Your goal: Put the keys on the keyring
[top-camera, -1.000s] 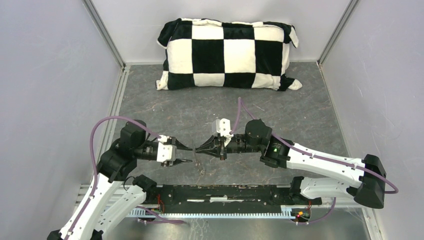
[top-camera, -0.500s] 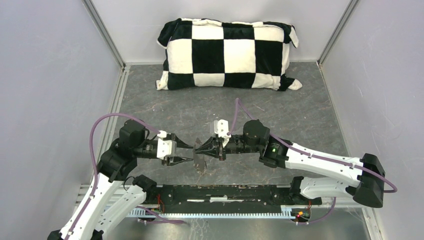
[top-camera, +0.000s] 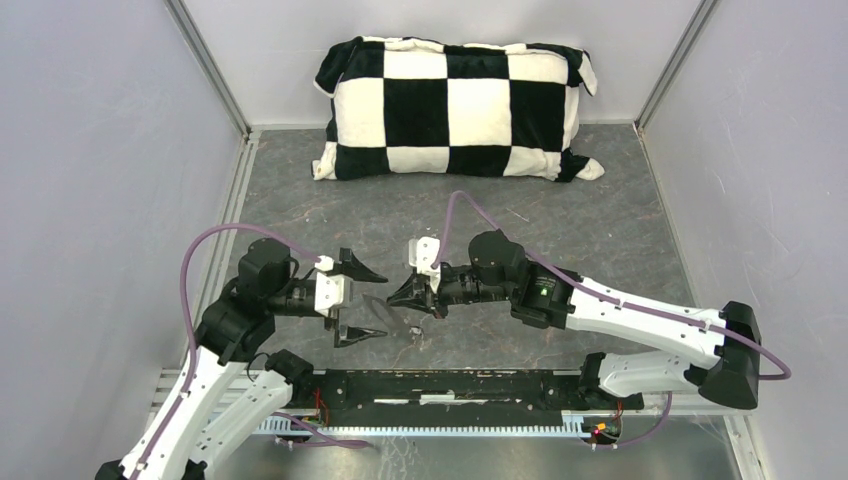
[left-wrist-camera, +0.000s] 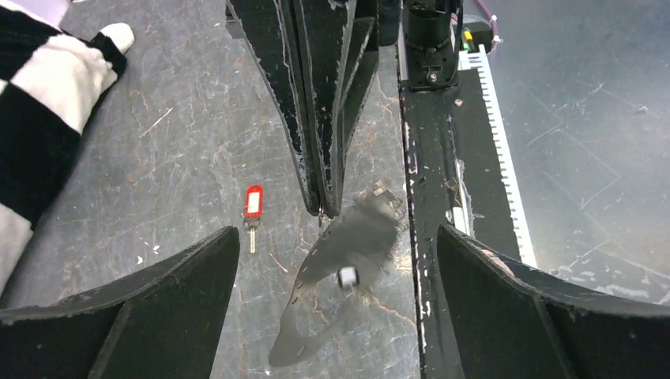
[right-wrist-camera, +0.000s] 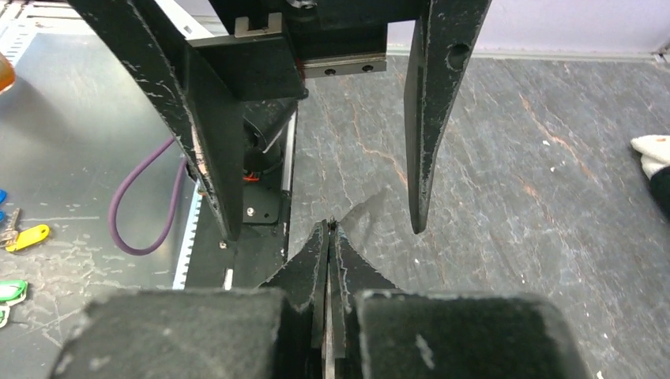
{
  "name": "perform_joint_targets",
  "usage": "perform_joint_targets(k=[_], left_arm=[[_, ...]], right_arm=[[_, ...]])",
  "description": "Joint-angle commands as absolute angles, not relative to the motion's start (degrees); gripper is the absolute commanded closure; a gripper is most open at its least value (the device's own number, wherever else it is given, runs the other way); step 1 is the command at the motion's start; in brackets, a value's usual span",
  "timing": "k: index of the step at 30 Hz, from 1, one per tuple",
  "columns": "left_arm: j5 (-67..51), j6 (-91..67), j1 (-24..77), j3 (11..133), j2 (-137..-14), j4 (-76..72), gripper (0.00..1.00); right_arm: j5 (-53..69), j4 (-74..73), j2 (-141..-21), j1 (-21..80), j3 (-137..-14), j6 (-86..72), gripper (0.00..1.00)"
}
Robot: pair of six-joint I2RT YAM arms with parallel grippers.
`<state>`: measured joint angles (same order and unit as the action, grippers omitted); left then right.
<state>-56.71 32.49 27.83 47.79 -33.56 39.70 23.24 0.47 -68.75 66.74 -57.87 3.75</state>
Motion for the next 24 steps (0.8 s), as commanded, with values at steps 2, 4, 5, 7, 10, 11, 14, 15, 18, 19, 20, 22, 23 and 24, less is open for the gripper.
perform_joint_targets(k=[2, 4, 5, 7, 10, 11, 14, 15, 18, 19, 20, 22, 23, 24], left_arm=[[-54.4, 20.1, 27.8, 45.5, -32.5, 31.6, 0.00], [-51.9, 16.2, 27.8, 44.9, -32.8, 29.5, 0.01], [-51.3, 15.3, 27.8, 44.9, -33.1, 29.4, 0.01], [-50.8, 15.8, 27.8, 45.3, -33.5, 30.6, 0.02], [-48.9, 18.2, 27.8, 45.1, -32.6, 31.6, 0.01], [-47.7, 19.5, 27.8, 45.1, -32.1, 31.5, 0.01], [-40.9, 22.9, 27.8, 44.8, -30.0, 28.7, 0.00], [-37.6, 23.3, 27.8, 44.2, -28.8, 26.8, 0.00], [-34.8, 23.6, 27.8, 42.6, -26.7, 22.8, 0.00], [-35.1, 23.1, 27.8, 42.4, -26.4, 22.4, 0.00], [-35.6, 22.0, 27.8, 42.3, -26.5, 22.3, 0.00], [-38.0, 18.3, 27.8, 42.0, -27.4, 22.6, 0.01], [-39.8, 16.4, 27.8, 41.8, -28.0, 22.7, 0.02], [-41.4, 13.6, 27.8, 41.4, -28.4, 22.6, 0.02]], right_arm=[[15.4, -2.3, -70.4, 67.8, -63.8, 2.6, 1.00], [11.4, -3.9, -71.3, 68.3, -65.4, 1.7, 1.00], [10.0, -4.3, -71.5, 68.3, -65.8, 1.5, 1.00], [7.0, -5.2, -71.7, 68.6, -66.7, 1.1, 1.00], [2.8, -6.0, -71.4, 68.9, -67.4, 0.9, 0.99], [1.0, -6.8, -71.6, 69.0, -68.2, 0.8, 0.99], [-3.1, -10.3, -72.9, 69.2, -70.8, 0.5, 1.00], [-4.2, -10.9, -73.4, 69.2, -71.5, 0.2, 1.00], [-7.0, -13.6, -75.4, 69.3, -74.0, 0.1, 1.00], [-8.0, -14.7, -76.2, 69.4, -74.9, -1.7, 1.00], [-8.8, -15.1, -76.8, 69.5, -75.4, -2.0, 1.00], [-10.5, -14.8, -77.9, 69.7, -76.1, -2.9, 1.00], [-10.9, -14.4, -78.3, 69.7, -76.3, -3.2, 1.00], [-11.5, -14.1, -78.8, 69.8, -76.7, -3.3, 1.00]])
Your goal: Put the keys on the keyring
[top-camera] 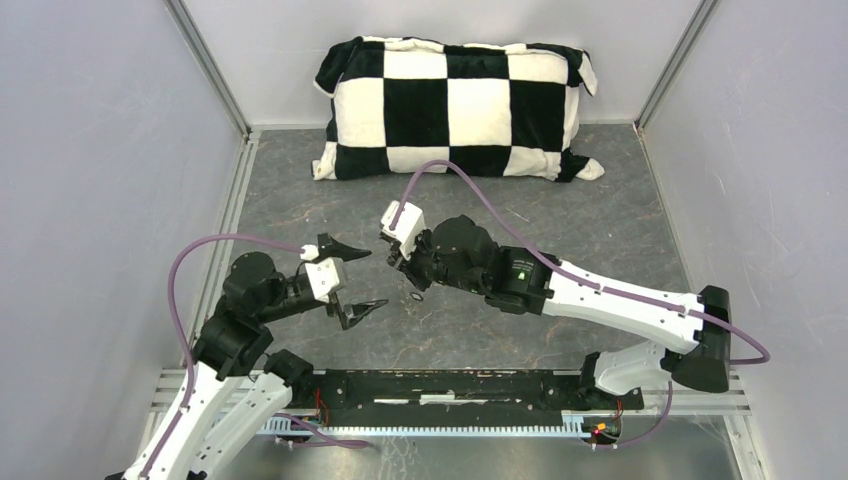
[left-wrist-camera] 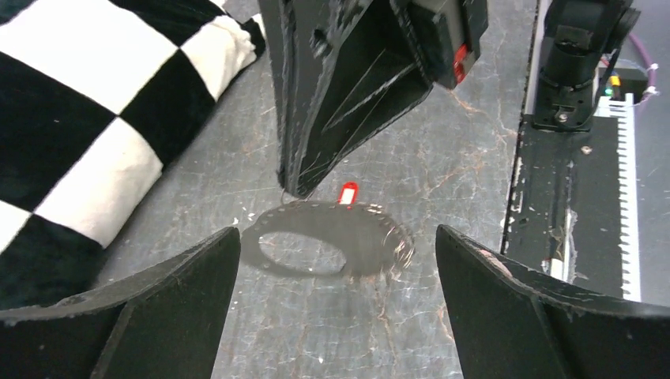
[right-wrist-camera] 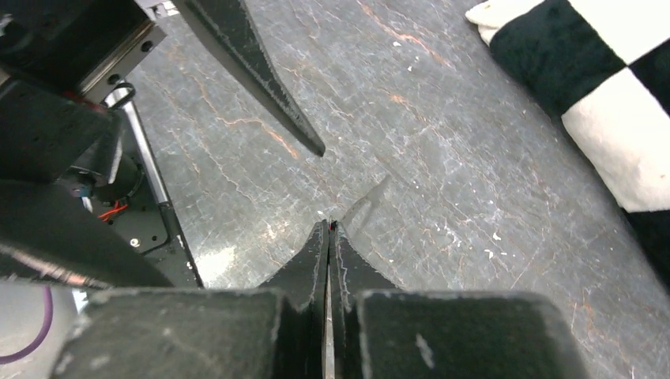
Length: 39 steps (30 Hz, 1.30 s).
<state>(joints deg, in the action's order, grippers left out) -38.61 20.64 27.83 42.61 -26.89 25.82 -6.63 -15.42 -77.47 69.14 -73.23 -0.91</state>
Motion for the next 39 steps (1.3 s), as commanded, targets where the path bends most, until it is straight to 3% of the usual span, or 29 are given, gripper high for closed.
perform_joint_targets(k=[1, 11, 19, 28, 36, 39], left_arm=[[-42.4, 12.4, 27.8, 40.9, -29.0, 22.3, 0.03], [-40.6, 1.4, 27.8, 38.3, -33.1, 18.7, 0.07], [-38.4, 2.2, 27.8, 38.6, -36.1, 16.3, 0.19], [-34.6, 12.4, 27.8, 38.4, -32.3, 21.9, 0.69], [-36.0, 20.3, 27.8, 37.7, -29.9, 24.2, 0.97], [-37.2, 23.4, 27.8, 37.9, -29.5, 25.4, 0.98]], right_arm=[[-12.0, -13.7, -79.1, 69.9, -76.8, -3.6, 1.00], [-16.5, -7.1, -79.7, 72.0, -74.7, -6.0, 1.00], [-18.1, -6.5, -80.6, 73.9, -74.7, -6.4, 1.00], [-19.1, -7.2, -78.9, 74.2, -72.5, -6.5, 1.00], [-18.2, -7.9, -78.7, 74.1, -71.9, -7.6, 1.00], [-17.8, -8.4, -78.4, 73.9, -71.5, -8.1, 1.00]])
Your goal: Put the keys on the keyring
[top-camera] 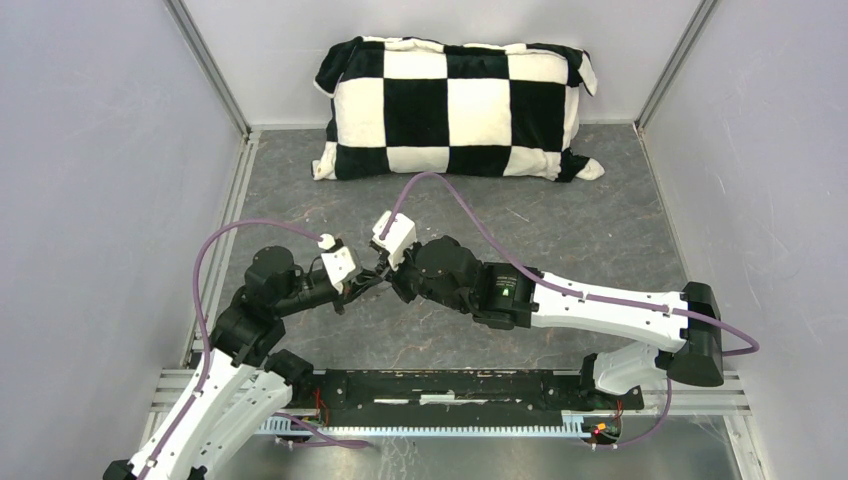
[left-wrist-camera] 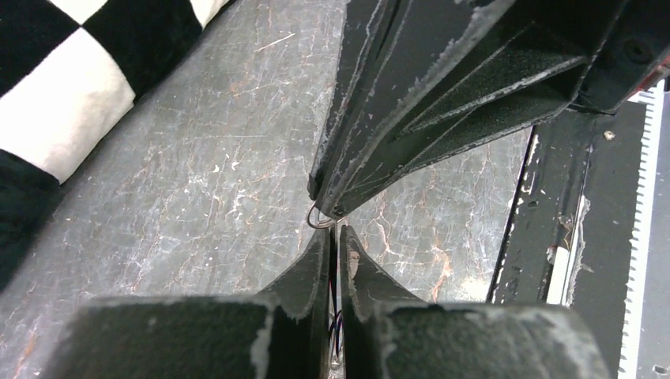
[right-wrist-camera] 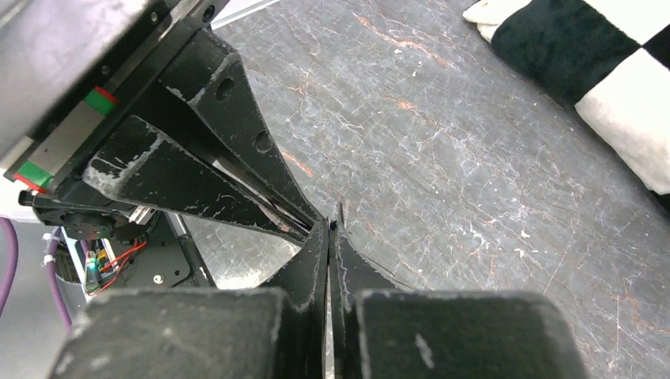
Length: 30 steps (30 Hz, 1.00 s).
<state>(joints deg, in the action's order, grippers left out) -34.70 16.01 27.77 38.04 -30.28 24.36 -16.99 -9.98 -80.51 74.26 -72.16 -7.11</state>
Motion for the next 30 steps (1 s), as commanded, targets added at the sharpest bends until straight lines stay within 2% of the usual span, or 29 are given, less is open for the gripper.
perform_joint_targets(k=[1, 17, 25, 30], left_arm=[[-37.7, 24.3, 27.8, 37.8, -29.2, 25.6, 0.98], [-40.8, 40.6, 27.8, 37.5, -25.1, 25.6, 0.98], [-41.7, 40.7, 27.8, 37.7, -25.1, 25.6, 0.98], [-42.5, 39.8, 27.8, 37.2, -24.3, 25.6, 0.98]], right_arm=[[-17.4, -8.5, -78.3, 73.8, -71.4, -8.2, 1.00], [-8.3, -11.9, -80.2, 70.7, -71.5, -10.6, 1.00], [-6.0, -11.7, -81.8, 70.1, -72.5, -10.7, 1.00], [-6.0, -5.9, -80.0, 69.6, -69.4, -11.9, 1.00]])
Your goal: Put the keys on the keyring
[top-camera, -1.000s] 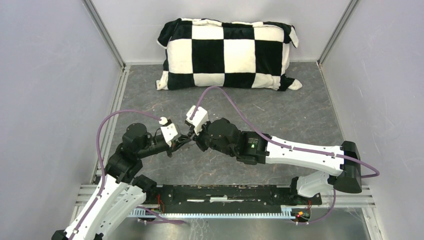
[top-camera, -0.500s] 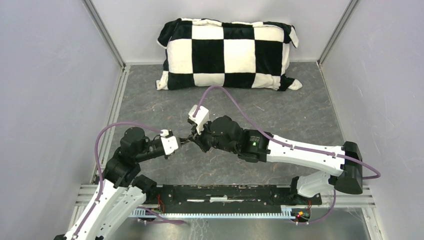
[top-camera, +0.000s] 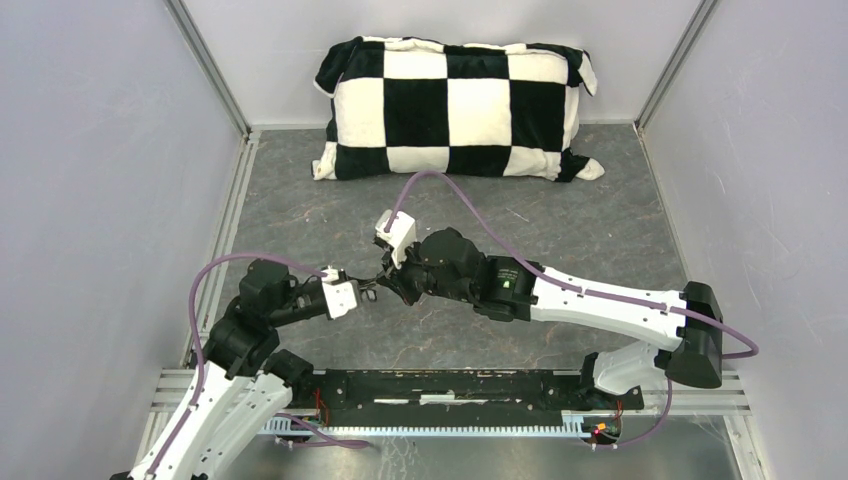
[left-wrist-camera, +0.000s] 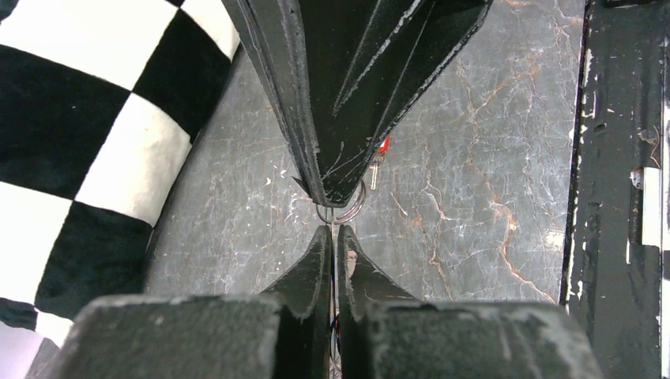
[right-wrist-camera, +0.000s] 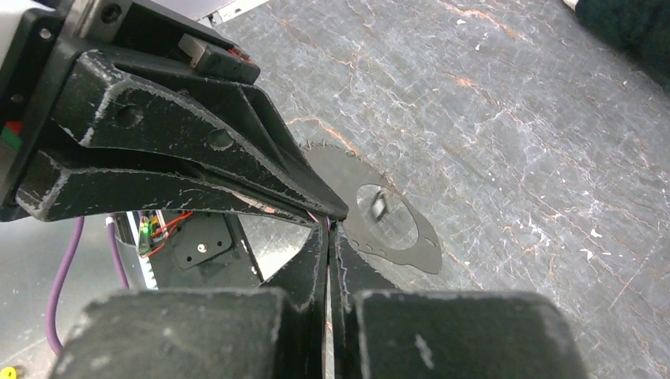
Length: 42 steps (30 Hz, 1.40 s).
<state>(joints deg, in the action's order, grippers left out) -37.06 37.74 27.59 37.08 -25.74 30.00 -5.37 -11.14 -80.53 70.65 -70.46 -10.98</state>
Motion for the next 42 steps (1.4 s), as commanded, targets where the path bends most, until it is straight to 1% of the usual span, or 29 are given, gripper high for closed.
perform_joint_targets(k=[1, 10, 22, 25, 26, 27, 29, 32, 34, 38, 40, 42], left_arm=[[-42.5, 39.6, 27.8, 37.2, -24.2, 25.6, 0.98], [-43.6, 38.4, 27.8, 37.4, -24.3, 25.6, 0.98], [-46.9, 43.9, 27.8, 37.0, -23.5, 28.3, 0.98], [-47.1, 43.5, 27.8, 37.3, -23.8, 28.4, 0.89], [-47.1, 43.4, 27.8, 37.4, -23.9, 28.4, 0.79], [-46.7, 43.2, 27.8, 37.5, -23.9, 28.4, 0.72], [-45.6, 42.7, 27.8, 37.5, -24.0, 28.6, 0.69], [-44.3, 42.7, 27.8, 37.5, -23.9, 29.6, 0.70], [-43.3, 42.1, 27.8, 37.5, -23.8, 29.7, 0.72], [-42.5, 39.3, 27.8, 38.1, -24.8, 29.7, 0.85], [-42.5, 36.7, 27.8, 38.6, -25.4, 29.8, 0.89], [-43.9, 34.1, 27.8, 38.9, -25.9, 29.4, 0.90]], right_arm=[[-6.3, -5.0, -79.6, 69.6, -68.9, -12.2, 1.00], [-8.8, 3.3, -76.7, 69.4, -63.8, -14.7, 1.00], [-10.7, 4.2, -77.9, 69.4, -64.5, -16.2, 1.00], [-12.1, 5.1, -77.7, 69.4, -64.0, -16.6, 1.00], [-12.6, 5.7, -77.4, 69.4, -63.7, -16.7, 1.00], [-12.9, 6.4, -77.0, 69.4, -63.2, -16.7, 1.00], [-13.8, 7.2, -76.1, 69.4, -62.4, -16.7, 1.00], [-15.0, 9.2, -74.7, 69.4, -60.7, -16.7, 1.00], [-15.1, 10.9, -73.8, 69.4, -59.3, -17.0, 1.00], [-15.3, 15.4, -72.1, 69.4, -55.8, -17.8, 1.00], [-15.6, 17.0, -71.3, 69.4, -54.7, -17.8, 1.00], [-15.9, 18.4, -70.7, 69.4, -53.8, -17.9, 1.00]])
